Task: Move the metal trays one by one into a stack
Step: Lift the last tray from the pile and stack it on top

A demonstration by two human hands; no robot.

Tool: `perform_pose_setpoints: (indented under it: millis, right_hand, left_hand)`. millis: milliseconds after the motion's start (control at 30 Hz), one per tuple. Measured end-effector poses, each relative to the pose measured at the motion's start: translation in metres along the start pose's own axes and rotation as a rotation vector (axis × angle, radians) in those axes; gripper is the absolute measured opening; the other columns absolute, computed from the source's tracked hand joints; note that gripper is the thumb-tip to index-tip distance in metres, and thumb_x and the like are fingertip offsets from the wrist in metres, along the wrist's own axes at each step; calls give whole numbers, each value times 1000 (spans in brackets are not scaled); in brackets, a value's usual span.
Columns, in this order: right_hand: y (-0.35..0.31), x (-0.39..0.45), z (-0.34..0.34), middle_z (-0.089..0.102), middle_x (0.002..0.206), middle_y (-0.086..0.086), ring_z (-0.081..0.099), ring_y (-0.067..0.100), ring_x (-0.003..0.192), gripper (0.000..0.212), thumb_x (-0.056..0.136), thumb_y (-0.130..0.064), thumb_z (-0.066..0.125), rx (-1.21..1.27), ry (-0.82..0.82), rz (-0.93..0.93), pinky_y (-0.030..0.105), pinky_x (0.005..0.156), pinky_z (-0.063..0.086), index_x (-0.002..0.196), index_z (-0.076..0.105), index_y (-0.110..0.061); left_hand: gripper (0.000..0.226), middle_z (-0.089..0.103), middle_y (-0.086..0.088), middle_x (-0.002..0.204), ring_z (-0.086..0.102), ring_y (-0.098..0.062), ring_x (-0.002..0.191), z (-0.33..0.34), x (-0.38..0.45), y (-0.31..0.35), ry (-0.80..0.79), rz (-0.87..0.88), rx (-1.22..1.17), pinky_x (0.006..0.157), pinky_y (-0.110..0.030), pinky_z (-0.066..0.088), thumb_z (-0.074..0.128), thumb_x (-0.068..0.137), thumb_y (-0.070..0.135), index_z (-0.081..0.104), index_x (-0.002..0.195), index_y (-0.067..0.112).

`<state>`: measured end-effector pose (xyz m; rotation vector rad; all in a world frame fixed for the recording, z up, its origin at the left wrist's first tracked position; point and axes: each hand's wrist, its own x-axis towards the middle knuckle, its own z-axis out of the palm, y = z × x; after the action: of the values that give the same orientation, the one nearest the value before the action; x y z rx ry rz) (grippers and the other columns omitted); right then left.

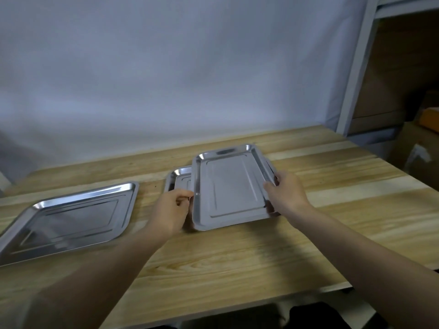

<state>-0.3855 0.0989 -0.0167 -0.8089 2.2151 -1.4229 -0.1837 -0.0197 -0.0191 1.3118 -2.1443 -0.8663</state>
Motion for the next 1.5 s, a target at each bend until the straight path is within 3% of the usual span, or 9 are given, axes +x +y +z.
perform_pose_setpoints:
  millis: [100,233,433,567,867,1167,1267,1367,1500]
  right_hand:
    - [0,2,1,54,122,6,50,31,114,26,89,-27,58,-438,86,-113,46,100,42,114,59,-17]
    - [-11,-16,14,44,138,5,32,26,130,50,91,-39,57,-601,77,-333,43,108,24,136,49,-20]
    - [-35,-36,69,48,135,4,36,24,127,70,87,-64,46,-724,-153,-481,42,106,28,137,48,-15]
    - [-49,-37,102,54,127,10,43,28,121,74,84,-71,44,-819,-222,-473,42,101,33,125,56,-10]
    - [-60,-35,104,53,115,10,59,31,96,22,90,-25,56,-874,-334,-475,37,76,47,103,61,-8]
    - [-21,-18,52,56,113,4,53,26,104,28,88,-13,55,-918,-193,-612,34,87,39,116,56,-17]
    - [-13,-14,42,57,111,2,51,24,106,33,85,-6,53,-900,-164,-609,34,91,36,115,55,-20]
    - [-7,-11,34,57,107,-2,51,23,105,40,81,2,52,-863,-143,-602,33,86,32,111,56,-23]
    - [0,-7,24,60,103,-6,51,19,104,48,76,12,49,-809,-121,-593,32,82,29,105,59,-26]
  left_hand:
    - [32,62,-1,124,55,-11,104,-2,-2,-6,35,31,57,82,-17,42,51,95,8,62,124,17]
    - [42,50,-5,140,48,-28,126,-7,1,-19,136,12,153,107,-48,38,57,92,17,53,133,24]
    - [37,61,-1,116,56,-18,93,-14,2,-37,97,-178,-36,79,-33,46,58,92,12,54,129,7]
    - [31,66,0,103,62,-17,97,-14,2,-43,97,-207,-203,83,-31,45,57,93,11,62,123,9]
    - [34,64,-12,123,57,-16,101,-14,6,-48,141,-201,-249,87,-28,42,55,94,10,57,128,4]
    - [36,61,-8,127,56,-18,102,-9,9,-53,126,-165,-227,85,-29,40,51,97,13,53,133,8]
    - [68,40,-11,147,54,-24,118,-7,7,-59,140,-125,-141,100,-42,44,61,90,32,28,148,17]
    - [85,19,2,158,30,-24,141,-6,2,-55,173,88,78,113,-51,30,62,84,49,17,152,27]
    - [70,28,7,157,19,-17,145,-6,-2,-45,117,374,370,119,-44,12,49,87,59,30,149,32]
